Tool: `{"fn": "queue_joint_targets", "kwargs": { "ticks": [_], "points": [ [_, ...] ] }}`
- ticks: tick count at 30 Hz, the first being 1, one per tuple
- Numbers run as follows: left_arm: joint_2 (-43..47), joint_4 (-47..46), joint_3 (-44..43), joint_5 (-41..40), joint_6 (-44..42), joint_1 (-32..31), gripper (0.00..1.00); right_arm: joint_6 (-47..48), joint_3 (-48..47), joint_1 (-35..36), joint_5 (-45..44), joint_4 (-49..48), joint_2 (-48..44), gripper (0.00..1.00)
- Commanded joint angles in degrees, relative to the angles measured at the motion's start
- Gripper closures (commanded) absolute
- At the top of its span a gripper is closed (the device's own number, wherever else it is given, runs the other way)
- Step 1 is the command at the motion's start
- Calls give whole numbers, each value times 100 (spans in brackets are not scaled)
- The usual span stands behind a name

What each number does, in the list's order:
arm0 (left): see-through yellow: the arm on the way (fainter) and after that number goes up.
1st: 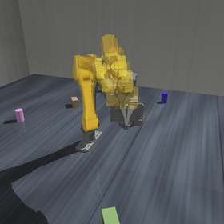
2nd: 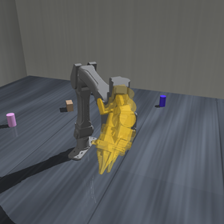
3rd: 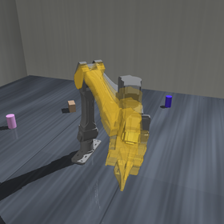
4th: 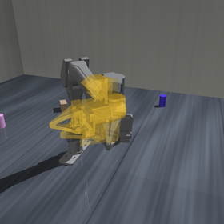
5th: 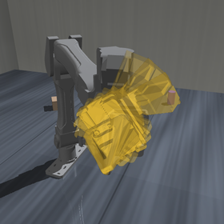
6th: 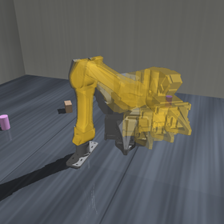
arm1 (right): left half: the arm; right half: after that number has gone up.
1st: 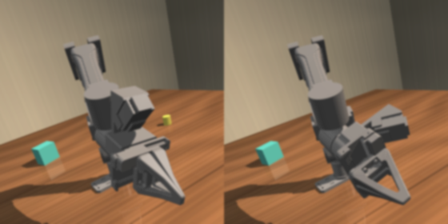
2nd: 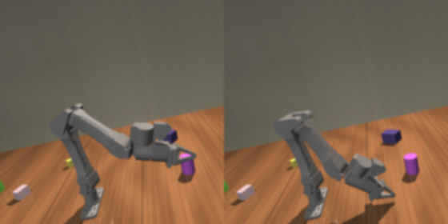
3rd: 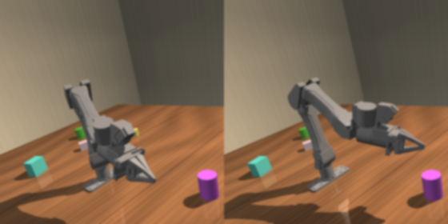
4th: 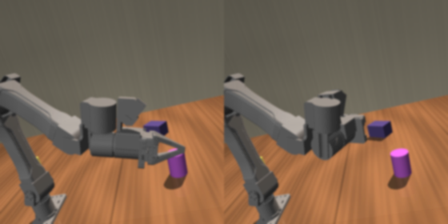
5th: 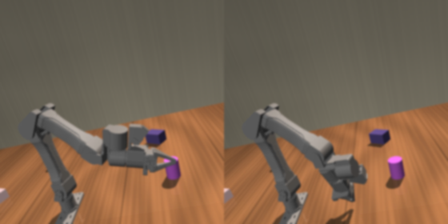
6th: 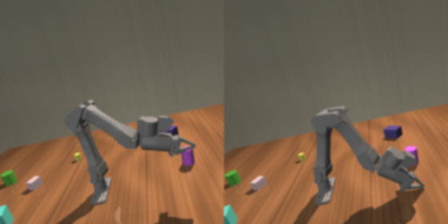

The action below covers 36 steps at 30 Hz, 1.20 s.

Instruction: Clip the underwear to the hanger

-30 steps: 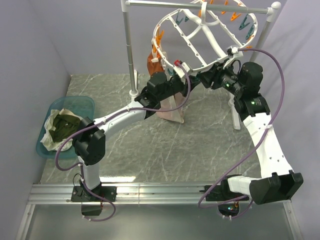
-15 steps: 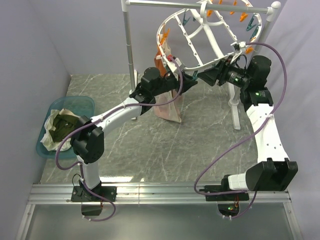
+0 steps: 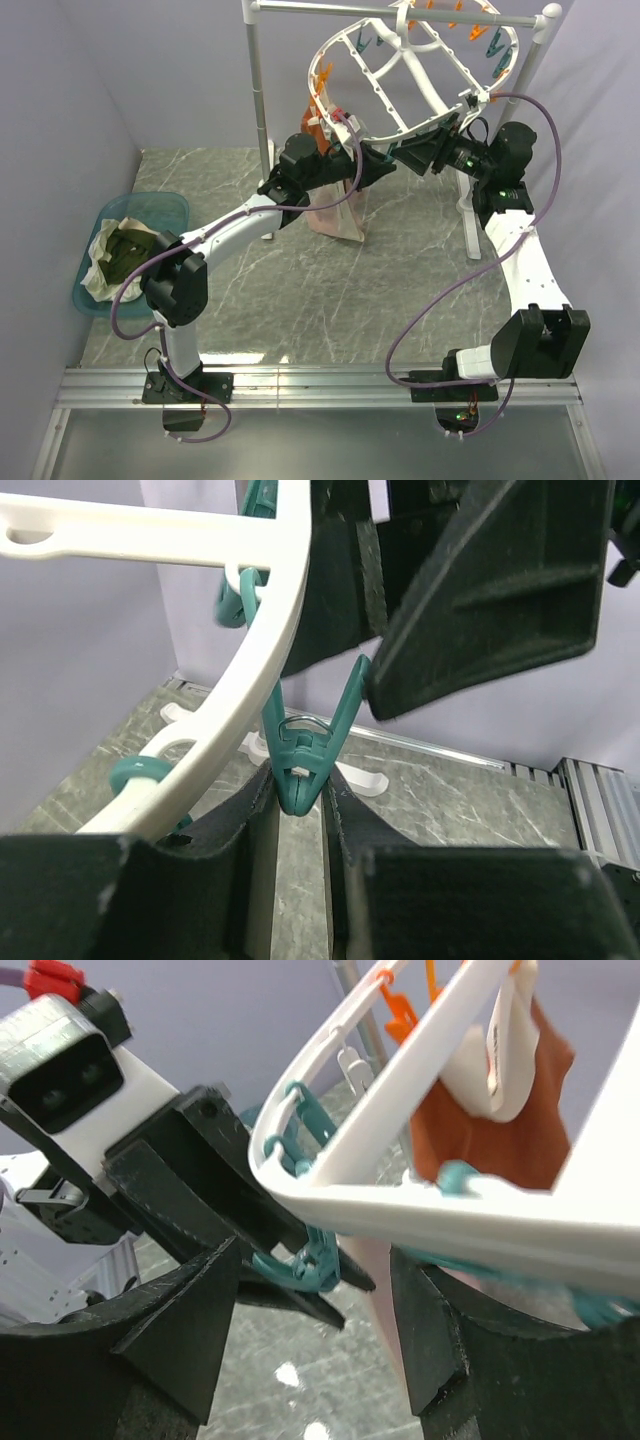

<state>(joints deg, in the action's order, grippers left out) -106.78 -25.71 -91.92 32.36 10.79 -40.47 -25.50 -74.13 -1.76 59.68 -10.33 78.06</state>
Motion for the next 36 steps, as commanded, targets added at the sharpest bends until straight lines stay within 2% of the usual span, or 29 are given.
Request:
{"fn": "queue_joint_targets", "kwargs": {
  "ticks": [1, 15, 20, 26, 30, 33, 34, 35, 36],
  "points": [
    [140, -232, -204, 358, 152, 13, 100, -184, -31, 35, 70, -865, 69, 32],
    [0, -188, -406, 622, 450, 118, 100, -201, -58, 150, 149, -1085, 218, 33],
    [-80, -171, -484, 728, 582, 162, 100, -105, -137, 289, 131, -963, 236, 41],
    [-150, -162, -546, 877, 679, 171, 100, -113, -242, 316, 88, -962, 280, 43],
    [-159, -153, -564, 886, 688, 171, 100, -192, -234, 334, 26, -1015, 271, 53],
    [-167, -127, -573, 904, 679, 171, 99, -158, -269, 334, 9, -936, 297, 64],
    [-167, -101, -573, 904, 679, 171, 99, -149, -286, 334, 9, -884, 297, 72],
    [-159, -100, -564, 904, 679, 171, 97, -149, -304, 334, -9, -848, 306, 77],
    [-150, -83, -555, 878, 679, 171, 86, -114, -313, 334, -18, -805, 306, 81]
  ]
}}
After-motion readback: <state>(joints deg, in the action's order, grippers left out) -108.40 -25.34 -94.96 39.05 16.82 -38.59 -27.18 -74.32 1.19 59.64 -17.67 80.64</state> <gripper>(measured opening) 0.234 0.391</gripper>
